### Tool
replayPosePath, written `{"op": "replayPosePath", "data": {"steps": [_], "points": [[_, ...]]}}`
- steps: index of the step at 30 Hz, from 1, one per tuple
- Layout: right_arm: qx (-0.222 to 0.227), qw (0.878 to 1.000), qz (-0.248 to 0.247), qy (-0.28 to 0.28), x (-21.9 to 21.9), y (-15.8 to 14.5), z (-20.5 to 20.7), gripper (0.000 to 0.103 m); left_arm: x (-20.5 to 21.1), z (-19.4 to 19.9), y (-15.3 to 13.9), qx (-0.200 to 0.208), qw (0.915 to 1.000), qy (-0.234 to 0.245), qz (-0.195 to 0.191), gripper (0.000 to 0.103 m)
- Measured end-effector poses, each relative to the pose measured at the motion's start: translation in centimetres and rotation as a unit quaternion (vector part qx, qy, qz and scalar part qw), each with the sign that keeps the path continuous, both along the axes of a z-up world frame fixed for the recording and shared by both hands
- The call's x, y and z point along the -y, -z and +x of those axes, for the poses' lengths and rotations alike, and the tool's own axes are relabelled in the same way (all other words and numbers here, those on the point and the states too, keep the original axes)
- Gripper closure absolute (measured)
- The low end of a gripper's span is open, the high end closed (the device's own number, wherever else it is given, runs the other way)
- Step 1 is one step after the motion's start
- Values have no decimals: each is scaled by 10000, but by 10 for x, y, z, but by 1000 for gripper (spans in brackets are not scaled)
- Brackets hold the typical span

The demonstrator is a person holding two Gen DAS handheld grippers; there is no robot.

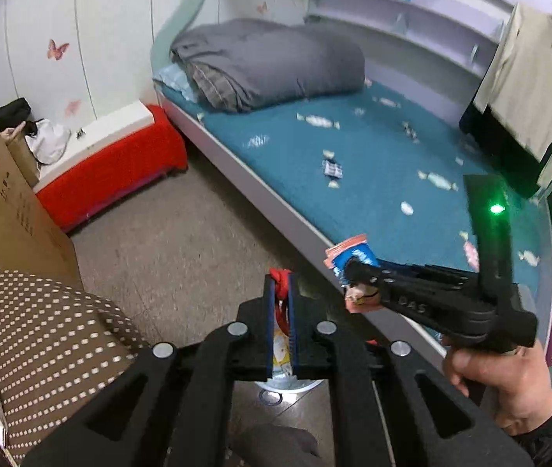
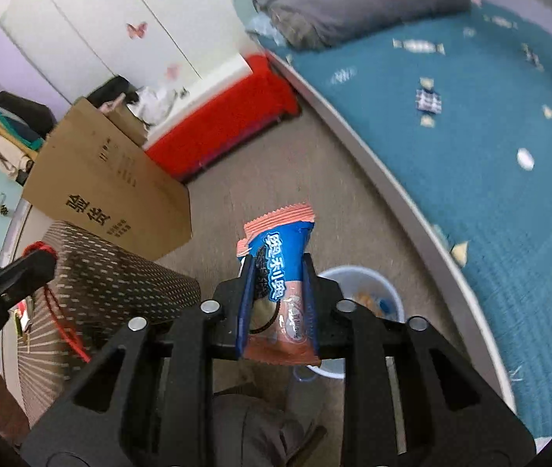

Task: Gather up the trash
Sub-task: 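Carry the string and wrapper over the wastebasket and open both tools, then move both tools back over the table toward the remaining trash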

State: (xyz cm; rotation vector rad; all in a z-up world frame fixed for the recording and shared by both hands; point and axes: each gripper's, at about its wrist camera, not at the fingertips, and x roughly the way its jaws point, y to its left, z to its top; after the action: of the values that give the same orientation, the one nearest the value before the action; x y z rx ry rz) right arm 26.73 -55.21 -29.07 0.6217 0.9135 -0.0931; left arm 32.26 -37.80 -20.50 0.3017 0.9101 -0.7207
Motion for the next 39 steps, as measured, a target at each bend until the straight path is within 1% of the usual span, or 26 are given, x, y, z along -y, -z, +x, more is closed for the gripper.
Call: {"op": "replayPosePath", "data": {"steps": [2,3,5,7,12,14,15,16,17,18,19,21,22,24,27,31,39], "points": [[-235,9994,234,3,4,22,6,50,9,4,12,-102,9999,40,133,97],[-315,9988,354,83,9,34,7,40,14,6,19,-152,9996,66,206,97],[-353,9982,454,194,15,43,5,40,24,10,30,-245,9990,128,349,97],[-322,9977,505,308,21,43,0,32,30,13,39,-318,9984,173,440,97],[-122,9973,437,577,37,27,-13,26,48,20,58,-510,9964,339,586,97],[-33,9970,382,666,42,18,-20,22,53,22,64,-559,9959,365,606,95],[-1,9969,361,697,44,16,-22,19,55,23,67,-564,9957,374,638,92],[42,9967,329,735,46,11,-25,17,57,24,69,-579,9952,373,694,73],[56,9967,308,752,46,9,-26,16,59,26,70,-590,9950,346,723,39],[69,9966,270,779,47,6,-28,14,57,27,70,-509,9957,241,729,23],[80,9964,243,806,48,4,-31,13,55,27,67,-382,9967,154,701,13],[98,9963,243,819,49,1,-34,10,52,27,61,-339,9974,138,616,13],[96,9963,232,825,48,-1,-35,8,51,27,60,-347,9973,116,634,13],[94,9962,216,842,46,-3,-37,6,46,26,56,-283,9971,-13,700,12],[88,9961,152,869,41,-8,-40,6,37,25,47,-290,9977,-119,607,11],[110,9962,27,863,29,-19,-43,6,21,19,30,-167,9985,-206,472,11],[285,9967,-222,731,1,-55,-47,6,-13,-1,-9,105,9993,-353,120,10]]}}
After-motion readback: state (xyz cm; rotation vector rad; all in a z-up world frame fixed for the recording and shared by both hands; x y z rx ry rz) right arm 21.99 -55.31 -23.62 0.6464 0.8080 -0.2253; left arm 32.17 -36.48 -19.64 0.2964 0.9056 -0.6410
